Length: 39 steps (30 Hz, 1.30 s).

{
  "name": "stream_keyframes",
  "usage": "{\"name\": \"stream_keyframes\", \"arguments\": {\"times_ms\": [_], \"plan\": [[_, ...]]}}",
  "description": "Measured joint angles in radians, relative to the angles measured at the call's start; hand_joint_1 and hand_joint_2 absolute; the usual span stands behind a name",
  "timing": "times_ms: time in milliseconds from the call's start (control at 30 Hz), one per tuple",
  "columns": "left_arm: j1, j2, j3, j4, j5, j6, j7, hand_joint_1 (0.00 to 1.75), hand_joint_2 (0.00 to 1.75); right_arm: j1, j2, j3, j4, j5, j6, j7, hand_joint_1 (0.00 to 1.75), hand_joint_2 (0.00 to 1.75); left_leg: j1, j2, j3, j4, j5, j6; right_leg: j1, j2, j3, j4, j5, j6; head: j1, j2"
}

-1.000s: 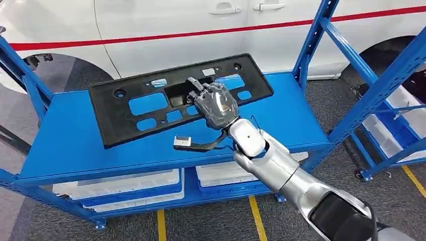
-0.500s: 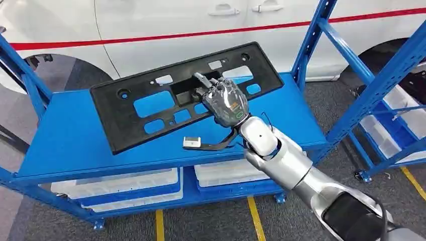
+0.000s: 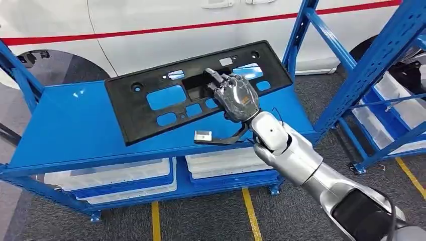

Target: Take the parts from the cabinet and place them on the table.

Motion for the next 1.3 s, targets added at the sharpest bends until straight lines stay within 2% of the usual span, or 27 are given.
{"name": "stream_keyframes", "arguments": {"times_ms": [100,133,167,200,267,300,367,433,467,500,600,633,667,700,767,800,833,867,933,967,1000,1067,1133,1167,1200,1267,1300], "plan": [[-0.001,0.0,-0.002,0.0,0.001,-0.001,0.0,0.0,1.75,0.006,-0.015,-0.007,-0.008,-0.011,-0.001,-0.002,1.75,1.75,-0.009,-0.001,-0.02,-0.01,0.02,0.011,-0.007,-0.002,-0.001,-0.018,0.029,0.022,0.0,0.0],[-0.002,-0.001,-0.002,0.0,0.001,-0.001,-0.001,0.0,1.75,0.007,-0.018,-0.009,-0.011,-0.011,-0.001,-0.002,1.75,1.75,0.007,0.001,-0.024,-0.028,0.044,0.018,-0.005,-0.002,-0.006,-0.017,0.029,0.028,0.0,0.0],[-0.006,-0.001,-0.002,0.0,0.001,-0.002,-0.001,0.0,1.75,0.008,-0.022,-0.011,-0.013,-0.011,-0.003,-0.002,1.75,1.75,0.003,0.005,-0.031,-0.032,0.059,0.023,-0.007,0.0,-0.015,-0.001,-0.01,0.032,0.0,0.0],[-0.008,-0.001,-0.003,0.0,0.001,-0.002,-0.001,0.0,1.75,0.007,-0.029,-0.013,-0.014,-0.011,-0.003,-0.002,1.75,1.75,0.004,0.005,-0.046,-0.032,0.069,0.031,-0.007,0.0,-0.028,0.043,-0.073,0.034,0.0,0.0],[-0.007,-0.002,-0.004,0.0,0.001,-0.003,-0.001,0.0,1.75,0.009,-0.034,-0.016,-0.014,-0.012,-0.004,-0.002,1.75,1.75,0.003,0.007,-0.077,-0.031,0.093,0.032,-0.008,0.0,-0.058,0.188,-0.184,0.042,0.0,0.0],[-0.006,-0.002,-0.004,0.0,0.001,-0.003,-0.001,0.0,1.75,0.012,-0.034,-0.016,-0.014,-0.013,-0.004,-0.002,1.75,1.75,0.003,0.008,-0.092,-0.028,0.103,0.031,-0.008,0.0,-0.063,0.241,-0.198,0.046,0.001,0.0],[-0.007,-0.002,-0.004,0.0,0.001,-0.003,0.0,0.0,1.75,0.016,-0.038,-0.016,-0.014,-0.013,-0.003,-0.003,1.75,1.75,0.004,0.009,-0.126,-0.02,0.122,0.028,-0.014,0.0,-0.029,0.25,-0.151,0.053,0.001,0.0],[-0.007,-0.004,-0.004,0.0,0.002,-0.003,0.0,0.0,1.75,0.017,-0.041,-0.017,-0.015,-0.015,-0.003,-0.002,1.75,1.75,0.007,0.009,-0.157,-0.005,0.134,0.019,-0.02,0.0,0.075,0.126,-0.098,0.055,0.0,0.0],[-0.008,-0.004,-0.004,0.0,0.002,-0.003,0.0,0.0,1.75,0.017,-0.043,-0.018,-0.02,-0.015,-0.003,-0.002,1.75,1.75,0.007,0.009,-0.168,0.007,0.139,0.014,-0.022,0.0,0.134,0.036,-0.128,0.053,0.001,0.0],[-0.007,-0.005,-0.004,0.0,0.002,-0.003,0.0,0.0,1.75,0.017,-0.043,-0.019,-0.025,-0.015,-0.004,-0.002,1.75,1.75,0.003,0.007,-0.178,0.014,0.143,0.007,-0.011,0.002,0.163,-0.018,-0.151,0.045,0.0,0.0],[-0.005,-0.005,-0.005,0.0,0.002,-0.002,0.001,0.0,1.75,0.023,-0.048,-0.024,-0.029,-0.017,-0.003,-0.002,1.75,1.75,0.005,0.007,-0.181,0.006,0.169,-0.012,-0.006,0.004,0.145,-0.009,-0.134,0.019,0.001,0.0],[-0.001,-0.005,-0.005,0.0,0.002,-0.002,0.001,0.0,1.75,0.024,-0.048,-0.024,-0.029,-0.017,-0.003,-0.002,1.75,1.75,0.003,0.003,-0.185,0.005,0.176,-0.019,-0.015,0.001,0.133,-0.018,-0.12,0.006,0.0,0.0],[-0.001,-0.005,-0.005,0.0,0.002,-0.001,0.001,0.0,1.75,0.023,-0.048,-0.024,-0.029,-0.017,-0.003,-0.003,1.75,1.75,0.008,0.0,-0.196,0.022,0.144,-0.023,-0.015,-0.005,0.128,-0.018,-0.109,-0.003,0.001,0.0],[-0.001,-0.005,-0.005,0.0,0.002,0.0,0.001,0.0,1.75,0.023,-0.048,-0.024,-0.031,-0.018,-0.003,-0.002,1.75,1.75,0.009,0.0,-0.216,0.071,0.079,-0.026,-0.015,-0.005,0.114,-0.019,-0.097,-0.014,0.0,0.0],[-0.002,-0.005,-0.005,0.0,0.002,0.002,0.001,0.0,1.75,0.025,-0.048,-0.025,-0.031,-0.023,-0.003,-0.002,1.75,1.75,0.011,0.001,-0.251,0.211,-0.03,-0.032,-0.012,-0.005,0.085,-0.018,-0.073,-0.016,0.0,0.0],[-0.003,-0.005,-0.005,0.0,0.002,0.002,0.001,0.0,1.75,0.026,-0.048,-0.026,-0.031,-0.025,-0.002,-0.002,1.75,1.75,0.011,0.001,-0.263,0.275,-0.057,-0.034,-0.011,-0.005,0.07,-0.017,-0.061,-0.016,0.0,0.0],[-0.003,-0.005,-0.005,0.0,0.002,0.002,0.001,0.0,1.75,0.028,-0.048,-0.028,-0.031,-0.029,-0.001,-0.002,1.75,1.75,0.011,0.001,-0.258,0.313,-0.054,-0.035,-0.01,-0.005,0.052,-0.016,-0.049,-0.015,0.0,0.0],[-0.004,-0.005,-0.005,0.0,0.002,0.002,0.001,0.0,1.75,0.03,-0.048,-0.029,-0.031,-0.031,0.001,-0.002,1.75,1.75,0.011,0.001,-0.233,0.303,-0.024,-0.034,-0.009,-0.005,0.036,-0.015,-0.037,-0.013,0.0,0.0],[-0.004,-0.005,-0.005,0.0,0.002,0.002,0.0,0.0,1.75,0.031,-0.049,-0.033,-0.031,-0.031,0.002,-0.002,1.75,1.75,0.011,0.001,-0.131,0.186,0.043,-0.025,-0.008,-0.005,0.009,-0.012,-0.016,-0.009,0.0,0.0],[-0.004,-0.004,-0.005,0.0,0.002,0.003,0.0,0.0,1.75,0.031,-0.049,-0.036,-0.031,-0.031,0.002,-0.002,1.75,1.75,0.009,0.0,-0.065,0.099,0.045,-0.017,-0.007,-0.004,0.001,-0.011,-0.006,-0.006,0.0,0.0],[-0.004,-0.003,-0.005,0.001,0.002,0.002,0.001,0.0,1.75,0.031,-0.049,-0.039,-0.031,-0.031,0.002,-0.002,1.75,1.75,0.003,0.0,-0.004,0.008,0.006,-0.01,-0.003,-0.004,-0.006,-0.009,0.002,0.001,0.0,0.0],[-0.001,-0.003,-0.005,0.001,0.001,0.002,0.002,0.0,1.75,0.03,-0.051,-0.044,-0.03,-0.031,0.004,-0.002,1.75,1.75,-0.001,-0.001,-0.003,-0.021,0.009,-0.008,-0.008,-0.007,-0.004,-0.016,0.023,0.014,0.0,0.0],[0.0,-0.003,-0.005,0.001,0.001,0.002,0.001,0.0,1.75,0.03,-0.052,-0.044,-0.03,-0.031,0.006,-0.002,1.75,1.75,-0.001,0.0,-0.016,-0.025,0.031,0.006,-0.005,-0.007,-0.005,-0.03,0.047,0.03,0.0,0.0],[-0.004,-0.005,-0.005,0.001,0.001,0.002,0.001,0.0,1.75,0.03,-0.055,-0.044,-0.029,-0.031,0.006,-0.003,1.75,1.75,0.006,0.005,-0.024,-0.031,0.048,0.014,-0.013,-0.005,-0.013,-0.02,0.027,0.032,0.0,0.0],[-0.007,-0.005,-0.005,0.001,0.001,0.002,0.001,0.0,1.75,0.029,-0.058,-0.045,-0.029,-0.031,0.006,-0.002,1.75,1.75,0.005,0.006,-0.038,-0.031,0.062,0.025,-0.012,-0.003,-0.031,0.013,-0.035,0.033,0.001,0.0],[-0.007,-0.005,-0.005,0.001,0.001,0.001,0.001,0.0,1.75,0.03,-0.06,-0.048,-0.028,-0.031,0.007,-0.002,1.75,1.75,0.004,0.007,-0.071,-0.03,0.088,0.03,-0.014,-0.002,-0.064,0.151,-0.165,0.039,0.0,0.0],[-0.006,-0.005,-0.005,0.001,0.001,0.001,0.001,0.0,1.75,0.03,-0.06,-0.048,-0.028,-0.031,0.007,-0.002,1.75,1.75,0.003,0.009,-0.089,-0.028,0.101,0.03,-0.014,-0.002,-0.077,0.226,-0.196,0.043,0.0,0.0]]}}
